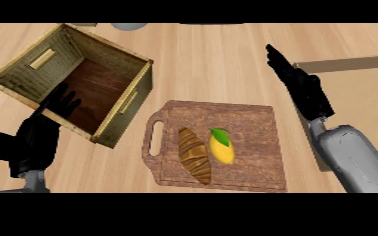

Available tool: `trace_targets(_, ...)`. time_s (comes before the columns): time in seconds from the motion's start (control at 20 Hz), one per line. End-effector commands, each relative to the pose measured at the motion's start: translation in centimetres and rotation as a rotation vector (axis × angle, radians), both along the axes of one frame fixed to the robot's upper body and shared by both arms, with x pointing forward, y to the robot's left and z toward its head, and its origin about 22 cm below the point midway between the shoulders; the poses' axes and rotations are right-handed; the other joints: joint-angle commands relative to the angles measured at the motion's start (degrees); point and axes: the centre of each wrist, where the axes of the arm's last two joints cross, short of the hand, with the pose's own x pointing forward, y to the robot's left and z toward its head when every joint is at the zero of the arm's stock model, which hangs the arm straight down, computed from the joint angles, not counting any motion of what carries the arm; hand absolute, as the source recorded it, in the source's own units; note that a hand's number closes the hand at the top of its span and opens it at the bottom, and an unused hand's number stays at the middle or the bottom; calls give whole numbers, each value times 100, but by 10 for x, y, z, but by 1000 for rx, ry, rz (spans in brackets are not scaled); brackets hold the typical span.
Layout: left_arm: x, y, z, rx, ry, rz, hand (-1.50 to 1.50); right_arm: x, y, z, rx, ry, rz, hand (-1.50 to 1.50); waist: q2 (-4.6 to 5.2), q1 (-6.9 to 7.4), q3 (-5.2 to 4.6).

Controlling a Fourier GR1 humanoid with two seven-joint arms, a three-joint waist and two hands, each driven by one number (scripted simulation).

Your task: Pick the lemon from the cutting board and place it in the cardboard box

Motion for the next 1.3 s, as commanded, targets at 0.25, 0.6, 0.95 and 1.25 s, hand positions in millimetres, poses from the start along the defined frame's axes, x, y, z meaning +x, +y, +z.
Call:
trace_targets(0.25,27,-7,55,439,-232,-377,0,5,12,134,215,-496,334,-150,-112,-112,118)
trace_targets(0.6,46,-16,36,440,-243,-478,0,-5,-63,87,-138,-560,450,-150,12,11,100)
trace_targets(0.95,55,-42,37,420,-229,-529,0,-18,-42,85,-423,-665,638,-150,-18,55,95)
trace_targets(1.25,49,-37,31,421,-240,-529,0,-35,0,114,-786,-569,750,-150,-38,117,80)
